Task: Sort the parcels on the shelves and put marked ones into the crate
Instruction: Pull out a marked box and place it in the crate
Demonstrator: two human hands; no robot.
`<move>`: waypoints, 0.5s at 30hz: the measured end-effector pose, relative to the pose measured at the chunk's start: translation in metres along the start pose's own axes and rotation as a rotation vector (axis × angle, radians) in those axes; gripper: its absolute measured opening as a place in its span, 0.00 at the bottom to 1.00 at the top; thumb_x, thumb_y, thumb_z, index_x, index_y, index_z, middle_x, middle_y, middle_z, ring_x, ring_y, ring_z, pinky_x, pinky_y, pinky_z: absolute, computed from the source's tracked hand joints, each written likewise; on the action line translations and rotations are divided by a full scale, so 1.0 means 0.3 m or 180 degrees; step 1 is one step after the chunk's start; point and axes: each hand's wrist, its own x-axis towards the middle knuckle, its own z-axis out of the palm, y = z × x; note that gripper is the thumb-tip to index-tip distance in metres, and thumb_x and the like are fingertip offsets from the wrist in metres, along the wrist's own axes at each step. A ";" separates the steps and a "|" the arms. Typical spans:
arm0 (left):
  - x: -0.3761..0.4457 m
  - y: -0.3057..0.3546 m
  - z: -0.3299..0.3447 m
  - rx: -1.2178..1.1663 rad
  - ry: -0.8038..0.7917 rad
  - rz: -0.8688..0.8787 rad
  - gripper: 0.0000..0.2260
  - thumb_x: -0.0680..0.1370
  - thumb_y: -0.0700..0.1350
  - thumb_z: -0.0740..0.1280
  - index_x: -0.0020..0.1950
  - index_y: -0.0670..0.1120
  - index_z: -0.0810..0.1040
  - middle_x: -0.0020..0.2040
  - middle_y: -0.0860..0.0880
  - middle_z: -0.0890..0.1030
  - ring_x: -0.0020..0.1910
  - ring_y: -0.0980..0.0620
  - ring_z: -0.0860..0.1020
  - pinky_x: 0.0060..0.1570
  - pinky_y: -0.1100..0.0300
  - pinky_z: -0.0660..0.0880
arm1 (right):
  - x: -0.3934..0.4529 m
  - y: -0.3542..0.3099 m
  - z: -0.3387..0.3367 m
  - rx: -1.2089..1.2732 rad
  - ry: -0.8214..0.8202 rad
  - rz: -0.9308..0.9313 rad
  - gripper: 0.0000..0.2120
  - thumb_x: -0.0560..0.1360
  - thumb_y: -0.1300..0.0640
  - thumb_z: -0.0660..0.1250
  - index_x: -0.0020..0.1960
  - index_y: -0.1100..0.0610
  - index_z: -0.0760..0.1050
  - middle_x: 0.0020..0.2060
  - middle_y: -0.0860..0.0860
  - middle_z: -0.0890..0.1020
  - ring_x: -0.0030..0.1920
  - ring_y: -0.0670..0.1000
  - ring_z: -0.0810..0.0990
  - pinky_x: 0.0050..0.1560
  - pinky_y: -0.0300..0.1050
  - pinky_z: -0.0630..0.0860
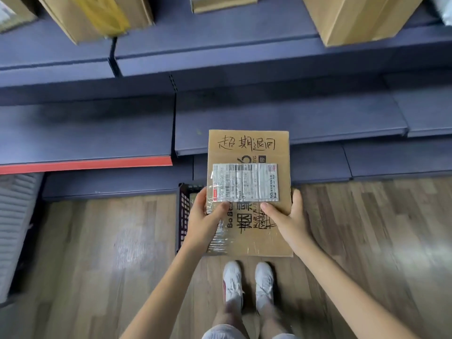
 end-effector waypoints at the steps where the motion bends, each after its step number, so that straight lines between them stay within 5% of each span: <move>1: 0.011 -0.039 0.014 0.0018 -0.0021 -0.0083 0.17 0.73 0.42 0.69 0.60 0.53 0.72 0.55 0.48 0.80 0.54 0.48 0.79 0.52 0.51 0.78 | 0.013 0.047 -0.007 -0.0047 -0.0004 0.0079 0.24 0.69 0.60 0.73 0.60 0.56 0.65 0.51 0.47 0.79 0.50 0.45 0.78 0.47 0.35 0.73; 4: 0.052 -0.164 0.067 0.0056 -0.0100 -0.0401 0.18 0.74 0.41 0.68 0.61 0.53 0.69 0.55 0.48 0.79 0.51 0.50 0.80 0.49 0.53 0.79 | 0.063 0.204 -0.027 -0.0215 -0.0027 0.0335 0.24 0.69 0.57 0.73 0.61 0.56 0.67 0.53 0.49 0.80 0.53 0.48 0.78 0.50 0.41 0.74; 8: 0.133 -0.348 0.136 0.0175 -0.0024 -0.0588 0.14 0.73 0.40 0.68 0.51 0.58 0.70 0.48 0.54 0.79 0.45 0.57 0.79 0.46 0.59 0.78 | 0.150 0.430 -0.040 -0.0462 -0.0098 0.0702 0.29 0.67 0.52 0.74 0.63 0.56 0.66 0.57 0.51 0.78 0.57 0.50 0.77 0.59 0.52 0.74; 12: 0.237 -0.546 0.185 0.0223 0.0039 -0.0772 0.12 0.70 0.43 0.68 0.49 0.57 0.72 0.47 0.55 0.80 0.46 0.56 0.79 0.49 0.57 0.77 | 0.274 0.655 -0.033 -0.0650 -0.0187 0.0962 0.50 0.56 0.34 0.72 0.70 0.54 0.59 0.65 0.52 0.73 0.65 0.52 0.72 0.65 0.56 0.70; 15: 0.345 -0.695 0.214 0.0227 -0.0013 -0.0817 0.12 0.70 0.43 0.68 0.48 0.57 0.72 0.46 0.55 0.80 0.46 0.55 0.79 0.49 0.58 0.77 | 0.375 0.803 -0.015 -0.0646 -0.0221 0.1029 0.50 0.56 0.34 0.72 0.70 0.53 0.59 0.66 0.51 0.72 0.66 0.52 0.71 0.65 0.57 0.70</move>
